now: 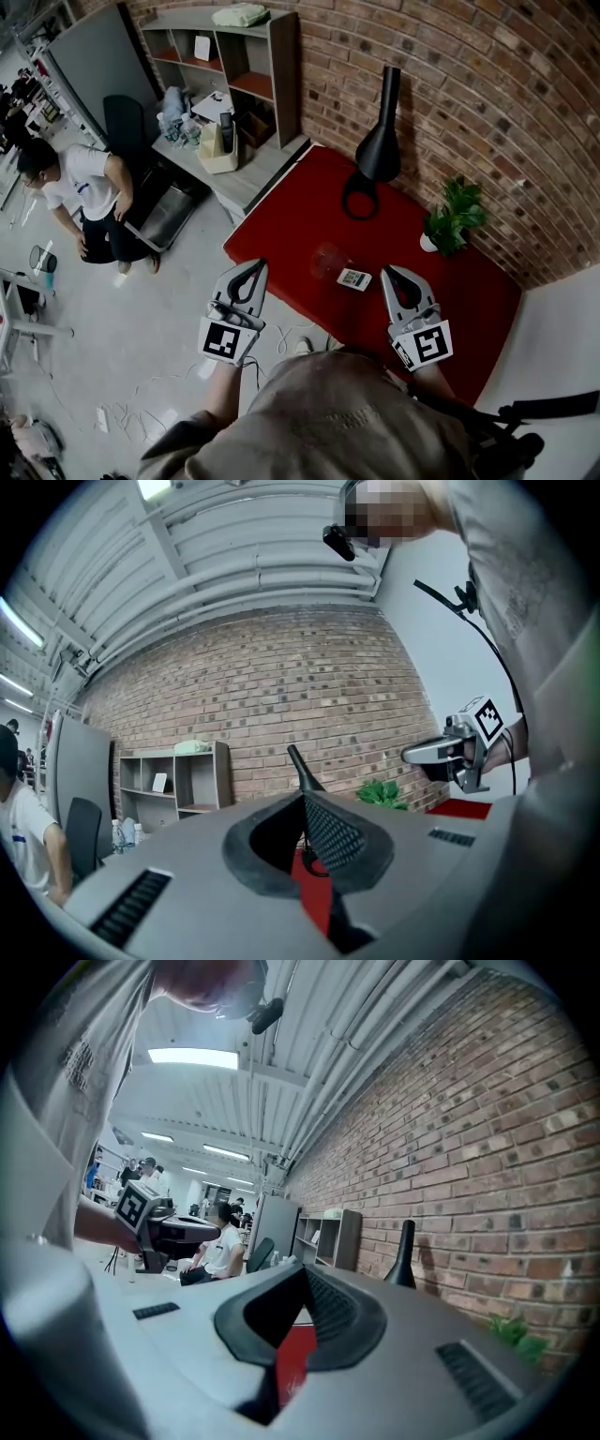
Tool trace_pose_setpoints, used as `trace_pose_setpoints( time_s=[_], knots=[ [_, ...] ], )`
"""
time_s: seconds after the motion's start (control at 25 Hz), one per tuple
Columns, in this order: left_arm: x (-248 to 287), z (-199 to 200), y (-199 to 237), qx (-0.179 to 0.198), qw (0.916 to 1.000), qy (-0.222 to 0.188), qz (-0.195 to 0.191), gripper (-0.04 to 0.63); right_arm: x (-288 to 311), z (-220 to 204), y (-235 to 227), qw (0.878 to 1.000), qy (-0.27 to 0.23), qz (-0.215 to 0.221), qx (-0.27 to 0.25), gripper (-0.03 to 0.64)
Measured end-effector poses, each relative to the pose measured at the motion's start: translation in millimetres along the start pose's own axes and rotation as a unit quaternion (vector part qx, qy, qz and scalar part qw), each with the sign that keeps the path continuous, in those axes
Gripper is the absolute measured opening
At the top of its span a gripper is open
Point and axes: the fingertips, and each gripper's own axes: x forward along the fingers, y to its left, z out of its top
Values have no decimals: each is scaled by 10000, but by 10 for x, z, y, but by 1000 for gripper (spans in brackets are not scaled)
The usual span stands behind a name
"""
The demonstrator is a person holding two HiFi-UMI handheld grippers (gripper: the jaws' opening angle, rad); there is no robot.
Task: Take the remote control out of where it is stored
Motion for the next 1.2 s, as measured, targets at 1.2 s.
trace_pose_setpoints(
  time_s=[1.2],
  knots=[
    [396,136,-500,175,9996,231,-57,5,-138,-24,-528,9995,-297,-20,65,12]
  ],
)
